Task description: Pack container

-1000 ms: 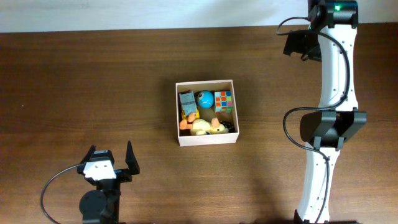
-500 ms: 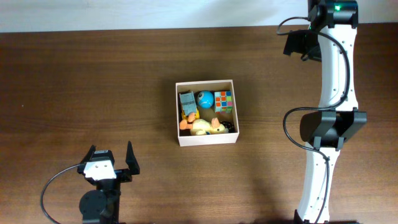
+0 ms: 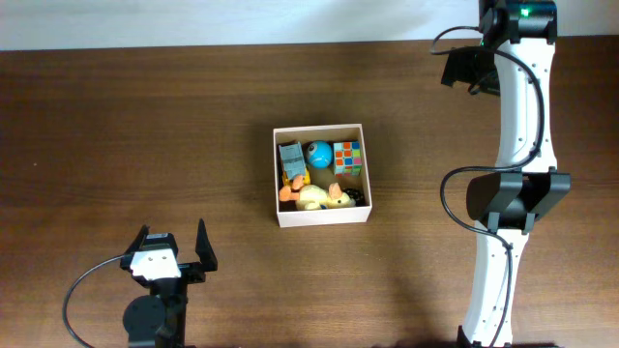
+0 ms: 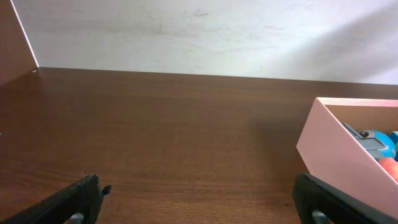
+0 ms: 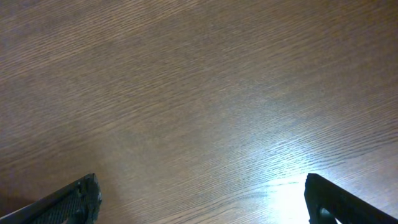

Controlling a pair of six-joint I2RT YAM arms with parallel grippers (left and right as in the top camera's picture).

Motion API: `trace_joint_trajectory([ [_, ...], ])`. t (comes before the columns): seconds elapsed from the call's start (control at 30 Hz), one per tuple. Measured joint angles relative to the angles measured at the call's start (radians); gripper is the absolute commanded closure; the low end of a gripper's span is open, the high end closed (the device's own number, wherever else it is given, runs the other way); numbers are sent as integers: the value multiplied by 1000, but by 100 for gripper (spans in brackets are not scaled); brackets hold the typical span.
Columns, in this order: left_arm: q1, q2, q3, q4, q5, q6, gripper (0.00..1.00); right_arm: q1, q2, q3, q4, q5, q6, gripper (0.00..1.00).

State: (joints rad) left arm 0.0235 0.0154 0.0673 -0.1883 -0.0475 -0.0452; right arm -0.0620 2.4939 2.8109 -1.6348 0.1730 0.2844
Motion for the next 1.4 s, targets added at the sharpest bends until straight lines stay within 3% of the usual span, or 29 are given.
trace_joint_trajectory([
  [0.43, 0, 0, 0, 0, 0, 0, 1, 4, -54, -5, 20, -91, -1, 1],
  [0.57, 0, 0, 0, -2, 0, 0, 1, 18, -211, -24, 72, -111, -4, 1],
  [0.7, 0, 0, 0, -3, 0, 0, 1, 39, -473, -167, 246, -119, -10, 1],
  [1.0, 0, -1, 0, -2, 0, 0, 1, 64, -1125, -938, 787, -123, -58, 1],
  [1.4, 0, -1, -3, -3, 7, 0, 1, 64, -1798, -1996, 1360, -203, -150, 1],
])
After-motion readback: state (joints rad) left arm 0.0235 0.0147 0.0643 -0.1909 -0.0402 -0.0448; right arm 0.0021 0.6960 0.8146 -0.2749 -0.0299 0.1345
